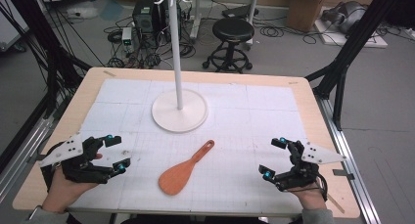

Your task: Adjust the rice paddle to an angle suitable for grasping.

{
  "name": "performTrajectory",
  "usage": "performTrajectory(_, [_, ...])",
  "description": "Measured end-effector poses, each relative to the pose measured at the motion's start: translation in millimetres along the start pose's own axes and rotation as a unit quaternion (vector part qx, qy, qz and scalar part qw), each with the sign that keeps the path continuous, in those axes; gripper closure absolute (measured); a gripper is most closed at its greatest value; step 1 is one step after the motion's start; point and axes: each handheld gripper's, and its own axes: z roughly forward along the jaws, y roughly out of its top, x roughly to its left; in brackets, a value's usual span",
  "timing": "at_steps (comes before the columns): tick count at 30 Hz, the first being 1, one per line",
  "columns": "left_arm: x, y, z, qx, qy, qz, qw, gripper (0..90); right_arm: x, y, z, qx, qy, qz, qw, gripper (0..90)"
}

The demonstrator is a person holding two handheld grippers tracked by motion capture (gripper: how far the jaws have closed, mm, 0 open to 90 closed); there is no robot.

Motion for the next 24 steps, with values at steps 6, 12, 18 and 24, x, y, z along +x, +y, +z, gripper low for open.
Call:
performTrajectory(6, [-4.5,0.8,-0.5,0.007,-0.001,0.005,1.0000,53.2,-0.8,-0.9,0.9,0.002,0.000,0.001,1.0000,0.0])
performTrajectory(12, [-12.8,3.9,1.3,-0.018,-0.031,0.019,0.9992,67.9,0.3,-1.1,2.1,0.006,0.005,-0.005,1.0000,0.0])
performTrajectory(18, [-15.3,1.6,7.9,-0.001,-0.030,0.028,0.9991,87.6,0.9,-1.3,3.7,0.009,0.009,-0.007,0.9999,0.0])
performTrajectory(24, [-16.1,1.0,14.0,0.017,-0.032,0.016,0.9992,89.4,1.5,-1.6,4.3,0.013,0.012,-0.012,0.9998,0.0])
